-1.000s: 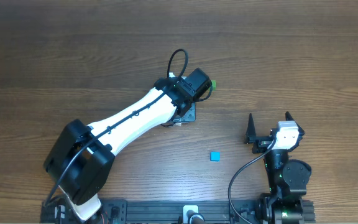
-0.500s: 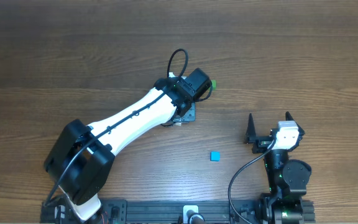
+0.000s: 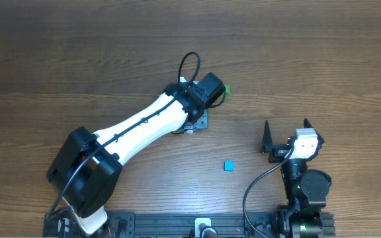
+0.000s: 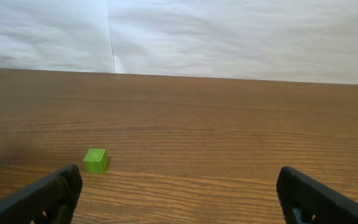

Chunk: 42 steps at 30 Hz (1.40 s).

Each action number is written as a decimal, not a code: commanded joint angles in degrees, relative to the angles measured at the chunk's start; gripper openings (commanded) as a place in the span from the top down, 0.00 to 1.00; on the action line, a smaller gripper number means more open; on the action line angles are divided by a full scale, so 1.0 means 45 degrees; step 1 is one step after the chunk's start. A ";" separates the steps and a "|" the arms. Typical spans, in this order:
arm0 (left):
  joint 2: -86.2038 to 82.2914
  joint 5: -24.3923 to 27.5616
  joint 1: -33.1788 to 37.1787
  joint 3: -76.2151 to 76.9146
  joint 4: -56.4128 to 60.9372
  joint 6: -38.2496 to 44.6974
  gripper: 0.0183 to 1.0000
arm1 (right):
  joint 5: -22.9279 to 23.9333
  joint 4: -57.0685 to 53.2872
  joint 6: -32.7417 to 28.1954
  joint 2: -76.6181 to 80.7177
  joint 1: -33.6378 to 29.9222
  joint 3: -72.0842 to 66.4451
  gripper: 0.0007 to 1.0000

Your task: Stack Cubes

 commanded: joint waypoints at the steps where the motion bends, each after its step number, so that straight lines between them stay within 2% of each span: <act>1: 0.0262 -0.0238 -0.0029 0.0214 0.0029 0.0049 0.63 | -0.0180 0.0019 -0.0049 -0.0102 -0.0078 -0.0097 0.01; 3: 0.0262 -0.0238 -0.0029 0.0214 0.0029 0.0049 0.62 | -0.0180 0.0019 -0.0049 -0.0102 -0.0078 -0.0097 0.01; 5: 0.0262 -0.0243 -0.0029 0.0214 0.0029 0.0049 0.55 | -0.0180 0.0019 -0.0049 -0.0102 -0.0078 -0.0097 0.01; 6: 0.0257 -0.0257 -0.0029 0.0214 0.0029 0.0049 0.48 | -0.0180 0.0019 -0.0049 -0.0102 -0.0078 -0.0097 0.01; 7: 0.0243 -0.0291 -0.0029 0.0214 0.0029 0.0044 0.32 | -0.0180 0.0019 -0.0049 -0.0102 -0.0078 -0.0097 0.01; 9: 0.0117 -0.0486 -0.0029 0.0214 0.0034 -0.0010 0.14 | -0.0180 0.0019 -0.0049 -0.0102 -0.0078 -0.0097 0.01; 12: -0.0403 -0.0835 -0.0029 0.0219 0.0253 -0.0039 0.00 | -0.0180 0.0019 -0.0049 -0.0102 -0.0078 -0.0097 0.01; 21: -0.3585 -0.2880 0.0121 0.0214 0.1030 0.0481 0.00 | -0.0180 0.0019 -0.0049 -0.0102 -0.0078 -0.0097 0.01; 25: -0.5484 -0.2846 0.0704 -0.0121 0.2540 0.1394 0.00 | -0.0180 0.0019 -0.0049 -0.0102 -0.0078 -0.0097 0.01; 28: -0.6849 -0.2623 0.1185 -0.0797 0.4308 0.2773 0.00 | -0.0180 0.0019 -0.0049 -0.0102 -0.0078 -0.0097 0.01; 32: -0.8612 -0.1617 0.2463 -0.2293 0.6397 0.4119 0.01 | -0.0180 0.0019 -0.0049 -0.0102 -0.0078 -0.0097 0.01; 38: -1.2070 0.1530 0.5756 -0.5780 0.8986 0.5464 0.01 | -0.0180 0.0019 -0.0049 -0.0102 -0.0078 -0.0097 0.01; 42: -1.4333 0.2098 0.7266 -0.7524 0.9039 0.6416 0.01 | -0.0180 0.0019 -0.0049 -0.0102 -0.0078 -0.0097 0.01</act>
